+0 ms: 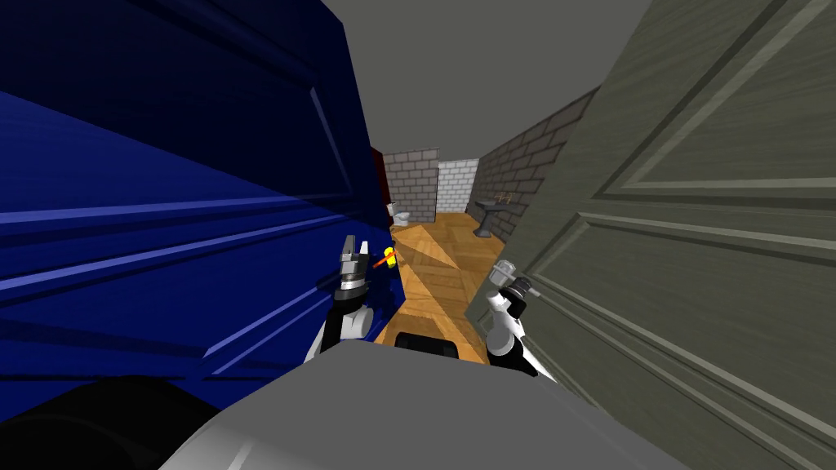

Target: Push the door open

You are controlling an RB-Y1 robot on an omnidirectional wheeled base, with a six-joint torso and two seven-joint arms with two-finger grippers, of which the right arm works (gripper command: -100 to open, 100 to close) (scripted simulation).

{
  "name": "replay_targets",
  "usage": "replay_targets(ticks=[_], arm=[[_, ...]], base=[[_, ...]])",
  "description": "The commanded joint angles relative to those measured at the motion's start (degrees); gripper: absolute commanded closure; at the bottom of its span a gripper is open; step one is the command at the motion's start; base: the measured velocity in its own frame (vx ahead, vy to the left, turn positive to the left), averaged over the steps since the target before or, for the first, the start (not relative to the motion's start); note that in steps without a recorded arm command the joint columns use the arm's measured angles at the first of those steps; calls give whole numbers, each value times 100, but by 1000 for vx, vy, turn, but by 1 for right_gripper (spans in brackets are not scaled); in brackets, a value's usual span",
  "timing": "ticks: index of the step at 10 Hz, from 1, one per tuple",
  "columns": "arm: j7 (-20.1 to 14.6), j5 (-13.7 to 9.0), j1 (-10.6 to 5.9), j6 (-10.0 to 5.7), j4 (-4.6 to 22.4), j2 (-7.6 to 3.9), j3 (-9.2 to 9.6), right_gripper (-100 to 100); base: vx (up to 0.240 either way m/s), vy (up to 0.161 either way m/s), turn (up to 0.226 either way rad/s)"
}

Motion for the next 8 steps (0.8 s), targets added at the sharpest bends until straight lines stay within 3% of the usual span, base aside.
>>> replay_targets(ticks=[1,5,6,7,8], arm=[[152,-57,-78,-63,-47,-16,-206,100],[469,-183,-307,-248,147,114,-616,100],[401,-169,-224,-182,112,105,-567,100],[475,-204,-237,-238,82,-31,-702,100],[514,-223,-252,-263,56,-95,-780,100]], base=[[92,-26,23],[107,1,10],[58,5,-30],[28,-102,-4],[64,-142,21]])
